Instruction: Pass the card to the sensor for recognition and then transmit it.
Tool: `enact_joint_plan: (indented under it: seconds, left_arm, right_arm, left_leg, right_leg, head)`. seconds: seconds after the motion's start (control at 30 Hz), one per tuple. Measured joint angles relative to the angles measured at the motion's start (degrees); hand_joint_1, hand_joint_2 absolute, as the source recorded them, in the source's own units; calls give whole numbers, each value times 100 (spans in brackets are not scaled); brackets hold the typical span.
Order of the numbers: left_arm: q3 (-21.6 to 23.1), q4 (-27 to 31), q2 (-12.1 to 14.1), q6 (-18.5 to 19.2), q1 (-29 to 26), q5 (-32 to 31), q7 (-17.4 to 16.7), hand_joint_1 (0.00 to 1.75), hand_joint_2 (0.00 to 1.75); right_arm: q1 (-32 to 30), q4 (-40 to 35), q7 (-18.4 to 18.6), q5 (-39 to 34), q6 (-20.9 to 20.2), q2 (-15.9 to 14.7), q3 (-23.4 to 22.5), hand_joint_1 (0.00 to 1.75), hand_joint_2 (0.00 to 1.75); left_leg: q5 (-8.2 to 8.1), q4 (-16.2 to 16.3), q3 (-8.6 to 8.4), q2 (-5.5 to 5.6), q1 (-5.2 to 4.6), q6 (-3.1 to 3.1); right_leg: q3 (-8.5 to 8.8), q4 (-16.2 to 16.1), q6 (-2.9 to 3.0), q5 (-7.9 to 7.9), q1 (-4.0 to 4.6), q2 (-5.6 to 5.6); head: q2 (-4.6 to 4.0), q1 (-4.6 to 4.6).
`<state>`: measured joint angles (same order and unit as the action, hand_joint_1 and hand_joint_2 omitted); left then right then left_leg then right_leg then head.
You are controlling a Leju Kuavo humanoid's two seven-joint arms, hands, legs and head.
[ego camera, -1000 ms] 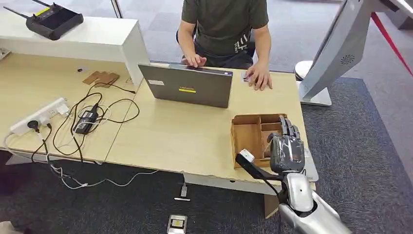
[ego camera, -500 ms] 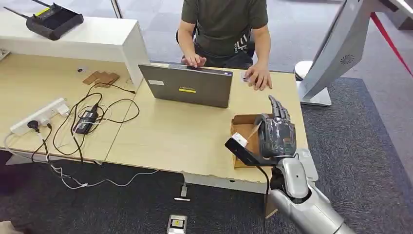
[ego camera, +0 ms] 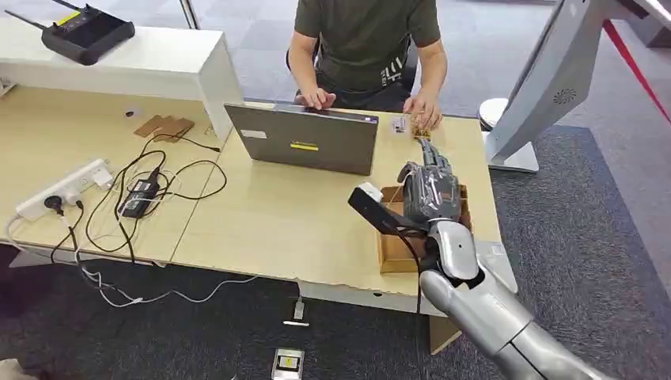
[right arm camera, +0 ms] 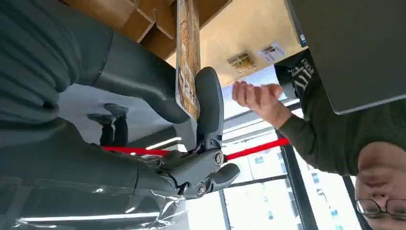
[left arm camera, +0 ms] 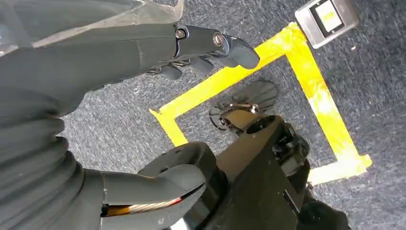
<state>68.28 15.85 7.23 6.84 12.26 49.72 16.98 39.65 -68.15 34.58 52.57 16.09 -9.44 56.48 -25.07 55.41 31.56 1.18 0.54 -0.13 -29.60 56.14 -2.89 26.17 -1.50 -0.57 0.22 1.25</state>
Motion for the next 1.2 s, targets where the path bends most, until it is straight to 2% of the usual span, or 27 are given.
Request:
enact_joint_plan:
  seconds: [0.33,0.93,0.97,1.0,1.03,1.2]
  left_arm:
    - [87,0,-22,39,9,-50,4,0,175]
    - [133,-4,-26,41,2,-66,57,0,175]
    - [138,-4,-26,41,2,-66,57,0,175]
    - [140,-4,-26,41,2,-68,59,0,175]
    - [142,-4,-26,41,-1,-70,59,0,175]
    - [175,-4,-24,33,-5,-101,68,0,175]
  right_arm:
    - [38,240,203,171,-31,111,15,175,175]
    - [-108,205,374,627,-94,129,-72,175,175]
    - [-122,203,376,651,-103,129,-79,30,175]
    - [-143,194,380,682,-109,129,-101,30,175]
    - [-164,170,391,695,-109,129,-120,0,175]
    - [-258,109,459,732,-9,124,-243,0,175]
  left_leg:
    - [0,0,-1,-1,1,0]
    - [0,0,-1,-1,0,0]
    - [0,0,-1,-1,0,0]
    - [0,1,-1,-1,0,0]
    - [0,1,-1,0,0,0]
    - [0,1,-1,-1,0,0]
  right_leg:
    - [-1,0,0,0,0,0]
    - [-1,-1,0,0,0,0]
    - [-1,-1,0,0,0,0]
    - [-1,-1,0,0,0,0]
    - [-1,-1,0,0,0,0]
    - [-2,-1,0,0,0,0]
  head:
    - [0,0]
    - [0,-2]
    - [0,0]
    - [0,-2]
    - [0,0]
    - [0,0]
